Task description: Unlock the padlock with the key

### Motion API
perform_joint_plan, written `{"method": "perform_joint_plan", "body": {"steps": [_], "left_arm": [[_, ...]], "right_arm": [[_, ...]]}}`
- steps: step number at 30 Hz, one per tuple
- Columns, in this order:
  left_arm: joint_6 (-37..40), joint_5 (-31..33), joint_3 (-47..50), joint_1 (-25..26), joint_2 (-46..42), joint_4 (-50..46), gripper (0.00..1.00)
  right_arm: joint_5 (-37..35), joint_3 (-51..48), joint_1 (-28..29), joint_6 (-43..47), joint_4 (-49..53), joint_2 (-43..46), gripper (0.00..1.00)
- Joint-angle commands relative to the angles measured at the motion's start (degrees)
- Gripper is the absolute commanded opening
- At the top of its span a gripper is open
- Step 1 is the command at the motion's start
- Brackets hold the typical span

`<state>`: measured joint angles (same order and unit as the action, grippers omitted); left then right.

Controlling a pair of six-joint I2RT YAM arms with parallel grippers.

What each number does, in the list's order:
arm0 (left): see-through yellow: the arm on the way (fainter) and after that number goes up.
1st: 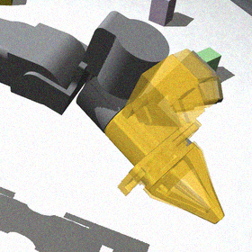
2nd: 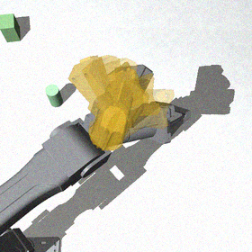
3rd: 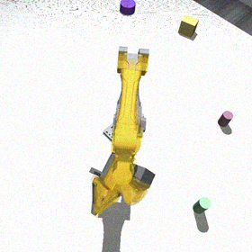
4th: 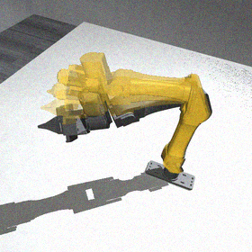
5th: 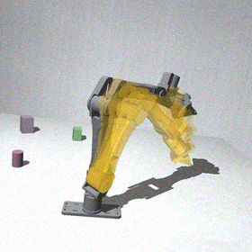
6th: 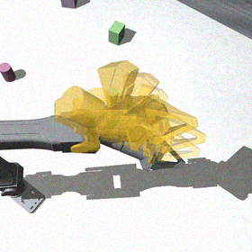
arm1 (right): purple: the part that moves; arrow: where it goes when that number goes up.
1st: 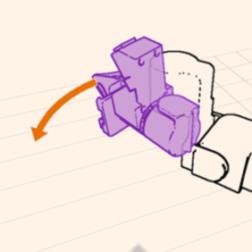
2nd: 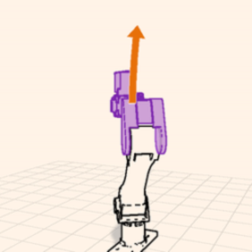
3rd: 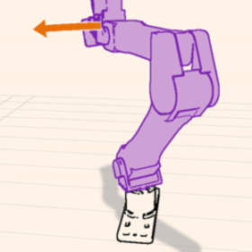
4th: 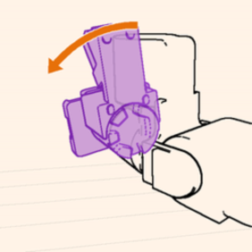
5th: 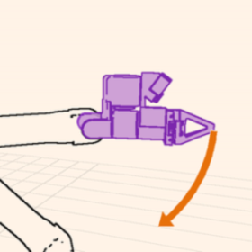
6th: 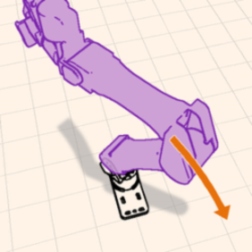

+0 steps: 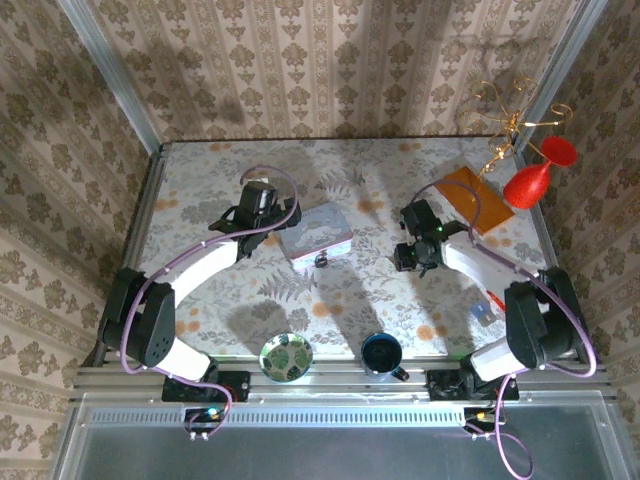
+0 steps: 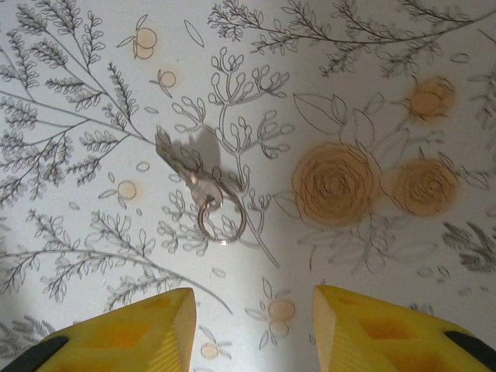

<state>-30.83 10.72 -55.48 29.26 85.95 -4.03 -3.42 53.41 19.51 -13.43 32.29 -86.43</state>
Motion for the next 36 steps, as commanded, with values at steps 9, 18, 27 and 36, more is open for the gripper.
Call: {"method": "perform_joint_plan", "body": {"steps": [9,18,27,36], "left_arm": [[1.55,-0.08,0.57,-0.42,-2.36,-1.15,1.00],[1.05,-0.54,0.88,-1.12,-2.46,-1.15,1.00],[-0.55,-1.23,1.26,-1.48,-2.80,-1.15,1.00],[-0.99,-0.79,0.99,-1.64,-3.31,-1.74,1.00]], "right_arm": [[7.44,9.51,-2.04,10.26,-0.70,-12.39,0.39],[7.59,10.14,-2.07,10.96,-0.67,-15.95,0.37],[9.57,9.15,-2.09,11.06,1.03,-16.39,0.35],[8.66,8.82,-1.15,10.50,2.22,-17.12,0.28]]}}
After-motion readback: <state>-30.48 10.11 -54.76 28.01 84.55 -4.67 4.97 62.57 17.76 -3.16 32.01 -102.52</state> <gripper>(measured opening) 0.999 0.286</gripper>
